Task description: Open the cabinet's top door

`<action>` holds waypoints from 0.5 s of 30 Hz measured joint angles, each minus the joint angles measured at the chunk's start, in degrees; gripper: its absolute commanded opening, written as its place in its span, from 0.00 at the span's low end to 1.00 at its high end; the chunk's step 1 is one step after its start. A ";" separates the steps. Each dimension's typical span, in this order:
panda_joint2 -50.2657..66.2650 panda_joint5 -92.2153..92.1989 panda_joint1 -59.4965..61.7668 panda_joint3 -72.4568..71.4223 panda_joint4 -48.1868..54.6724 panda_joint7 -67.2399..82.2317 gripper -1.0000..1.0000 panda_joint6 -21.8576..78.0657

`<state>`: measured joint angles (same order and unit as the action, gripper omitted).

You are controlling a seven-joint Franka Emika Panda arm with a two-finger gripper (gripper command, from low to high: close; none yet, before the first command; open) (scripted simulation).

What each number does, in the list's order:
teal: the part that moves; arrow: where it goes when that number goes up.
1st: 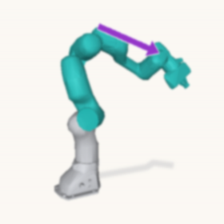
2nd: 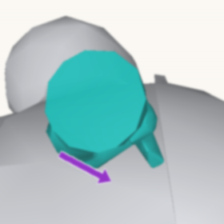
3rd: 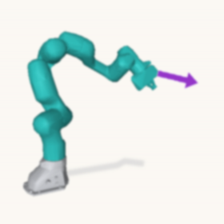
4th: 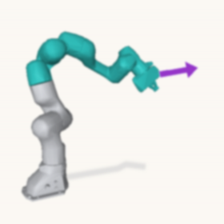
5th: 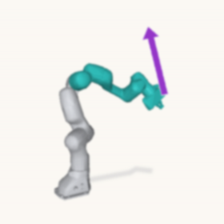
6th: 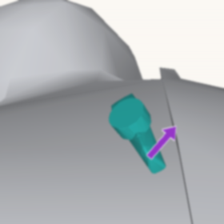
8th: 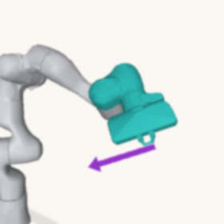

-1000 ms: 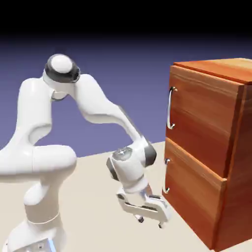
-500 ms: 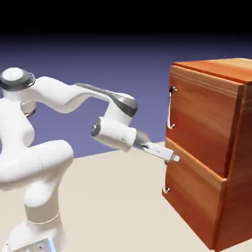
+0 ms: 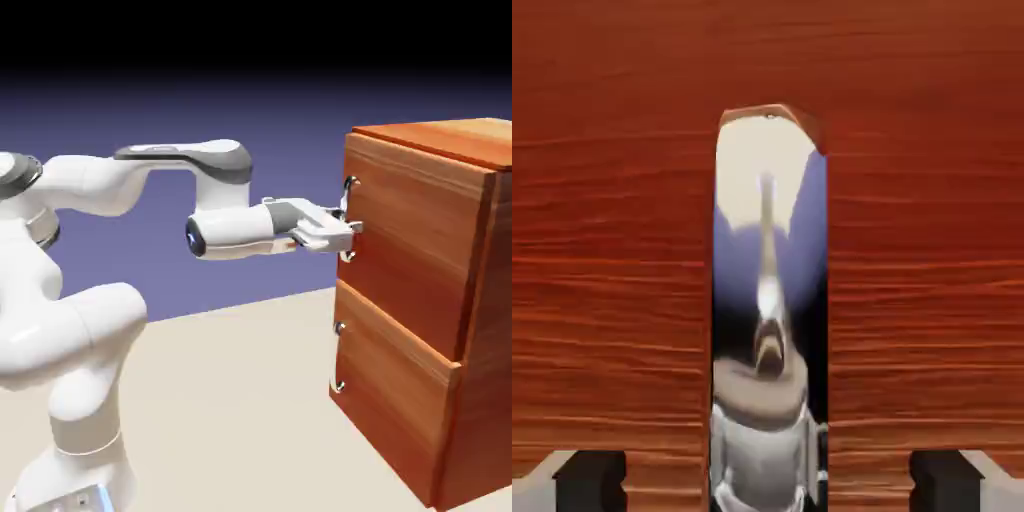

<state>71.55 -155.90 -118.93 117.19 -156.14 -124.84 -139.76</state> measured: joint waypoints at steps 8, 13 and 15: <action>1.91 14.28 -6.54 14.93 -13.49 0.75 0.00 19.92; 2.08 25.09 -4.84 24.81 -17.92 2.05 0.00 32.38; 1.38 29.72 -3.16 28.77 -18.82 3.02 0.00 37.36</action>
<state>72.93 -126.19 -122.09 145.95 -174.96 -121.81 -102.40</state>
